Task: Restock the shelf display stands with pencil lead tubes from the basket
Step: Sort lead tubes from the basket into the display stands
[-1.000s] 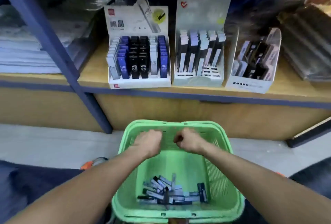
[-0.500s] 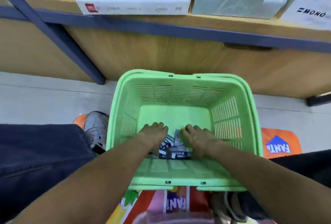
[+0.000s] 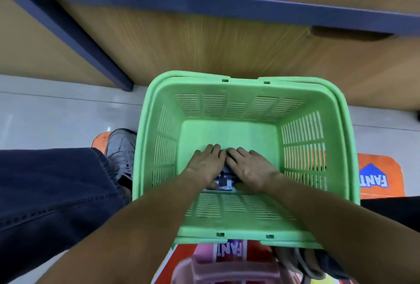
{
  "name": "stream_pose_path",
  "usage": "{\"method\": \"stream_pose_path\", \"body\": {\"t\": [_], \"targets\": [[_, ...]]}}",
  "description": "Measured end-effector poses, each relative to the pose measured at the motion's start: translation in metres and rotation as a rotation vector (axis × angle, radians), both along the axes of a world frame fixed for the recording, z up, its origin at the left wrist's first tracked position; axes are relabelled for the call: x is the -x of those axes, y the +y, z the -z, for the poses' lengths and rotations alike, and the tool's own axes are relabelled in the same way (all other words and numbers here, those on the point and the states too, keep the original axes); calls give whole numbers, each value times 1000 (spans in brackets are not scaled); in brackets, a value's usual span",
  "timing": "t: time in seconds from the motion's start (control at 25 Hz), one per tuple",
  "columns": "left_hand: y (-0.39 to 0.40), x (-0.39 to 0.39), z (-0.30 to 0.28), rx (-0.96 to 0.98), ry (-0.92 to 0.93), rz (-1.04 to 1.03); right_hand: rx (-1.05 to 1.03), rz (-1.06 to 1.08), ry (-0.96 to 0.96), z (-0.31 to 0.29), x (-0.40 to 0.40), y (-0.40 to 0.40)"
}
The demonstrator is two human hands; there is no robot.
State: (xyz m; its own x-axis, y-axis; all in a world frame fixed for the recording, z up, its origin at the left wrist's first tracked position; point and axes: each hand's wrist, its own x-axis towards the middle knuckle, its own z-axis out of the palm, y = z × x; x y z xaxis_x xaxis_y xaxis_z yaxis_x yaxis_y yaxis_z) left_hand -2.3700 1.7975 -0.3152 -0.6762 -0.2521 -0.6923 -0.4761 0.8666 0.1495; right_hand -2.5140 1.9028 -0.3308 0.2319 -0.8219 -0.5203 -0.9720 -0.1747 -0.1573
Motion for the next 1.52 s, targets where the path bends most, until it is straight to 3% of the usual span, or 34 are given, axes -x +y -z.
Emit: {"method": "stream_pose_path", "body": {"t": [0.08,0.2,0.32,0.48,0.68,0.84,1.0,1.24,1.52], "targets": [[-7,7,2,24,69,-72,24,67,-24,2,4,-3],[-26,14,-3,71,104,-213,34,332,-67,1,11,-3],[-31,9,-9,63,5,-246,3,495,11,-10,20,1],[-20,-7,-12,122,-218,-177,-232,576,230,-24,23,8],[-2,-15,-6,187,-325,-128,-442,732,219,-14,10,15],[2,-10,-7,283,-329,30,-384,921,112,-2,5,17],[-8,-10,-3,277,-283,94,-209,945,5,-7,12,7],[-15,-10,0,205,-131,-179,-139,996,-161,-12,21,-5],[-23,0,3,187,47,-514,-61,1045,-123,-7,24,-24]]}}
